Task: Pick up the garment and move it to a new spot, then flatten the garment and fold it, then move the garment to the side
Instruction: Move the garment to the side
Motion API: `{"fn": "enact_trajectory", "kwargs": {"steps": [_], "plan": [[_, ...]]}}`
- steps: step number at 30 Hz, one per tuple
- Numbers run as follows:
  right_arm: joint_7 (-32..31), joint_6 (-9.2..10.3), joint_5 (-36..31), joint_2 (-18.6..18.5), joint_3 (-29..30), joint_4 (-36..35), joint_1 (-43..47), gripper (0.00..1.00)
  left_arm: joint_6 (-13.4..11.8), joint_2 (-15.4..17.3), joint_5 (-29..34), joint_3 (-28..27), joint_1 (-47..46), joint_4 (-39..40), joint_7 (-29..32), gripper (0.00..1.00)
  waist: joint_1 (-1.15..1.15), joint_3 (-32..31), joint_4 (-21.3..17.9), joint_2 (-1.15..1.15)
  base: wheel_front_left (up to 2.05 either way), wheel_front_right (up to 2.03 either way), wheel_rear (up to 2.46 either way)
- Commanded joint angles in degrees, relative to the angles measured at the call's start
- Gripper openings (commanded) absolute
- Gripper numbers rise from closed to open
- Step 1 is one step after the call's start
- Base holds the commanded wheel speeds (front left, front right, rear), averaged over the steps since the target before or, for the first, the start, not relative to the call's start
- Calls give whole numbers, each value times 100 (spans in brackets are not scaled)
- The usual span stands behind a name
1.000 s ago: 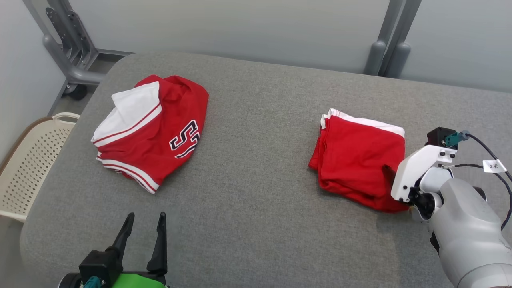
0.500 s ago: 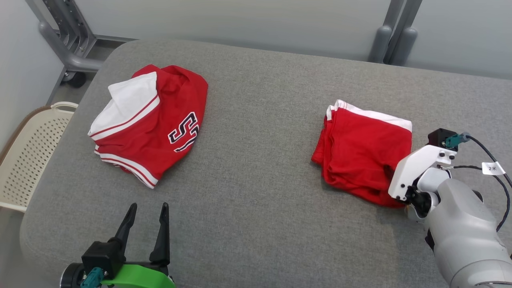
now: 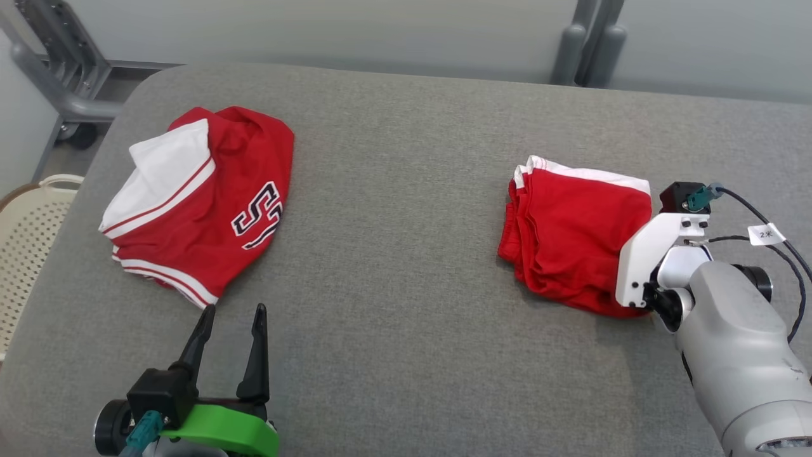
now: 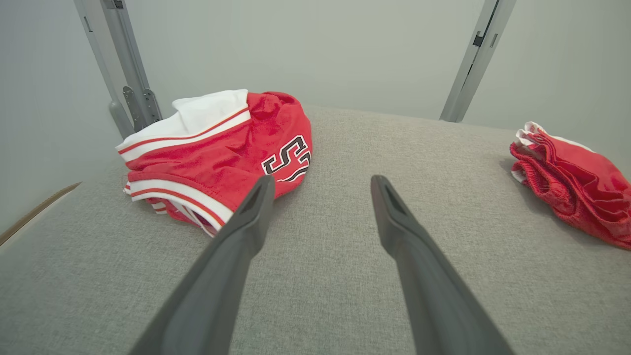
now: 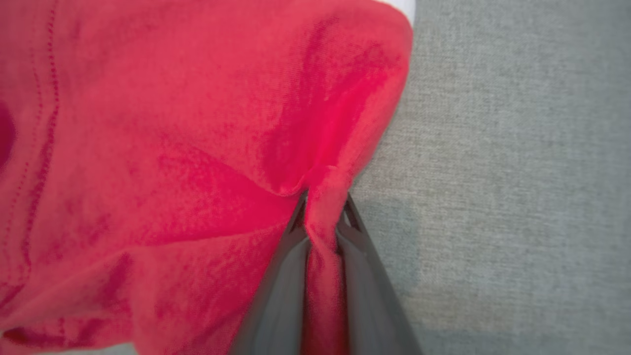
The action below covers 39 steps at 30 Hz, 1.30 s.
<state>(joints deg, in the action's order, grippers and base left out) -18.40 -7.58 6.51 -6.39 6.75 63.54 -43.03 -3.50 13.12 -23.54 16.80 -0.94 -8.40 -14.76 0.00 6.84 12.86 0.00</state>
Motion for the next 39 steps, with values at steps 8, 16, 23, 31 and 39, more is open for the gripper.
{"fn": "enact_trajectory", "kwargs": {"steps": [8,16,23,31,39], "plan": [[-371,14,183,-586,-962,-745,-133,0,63,35,181,-45,-477,199,-40,100,0,605,-1092,0,0,0,0],[-549,14,429,-1216,-1660,-1411,-307,0,146,115,432,70,-971,429,-40,100,0,1170,-1700,0,0,0,0],[-604,14,649,-1837,-1979,-1830,-361,0,190,232,592,174,-1326,634,81,100,0,1585,-1978,0,0,0,0],[-505,14,556,-2473,-2243,-2110,-534,0,209,363,730,272,-1527,927,245,100,0,1977,-2022,0,0,0,0],[-258,14,358,-3230,-2534,-2086,-899,0,217,489,827,371,-1592,1303,403,100,0,2269,-1908,0,0,0,0]]}}
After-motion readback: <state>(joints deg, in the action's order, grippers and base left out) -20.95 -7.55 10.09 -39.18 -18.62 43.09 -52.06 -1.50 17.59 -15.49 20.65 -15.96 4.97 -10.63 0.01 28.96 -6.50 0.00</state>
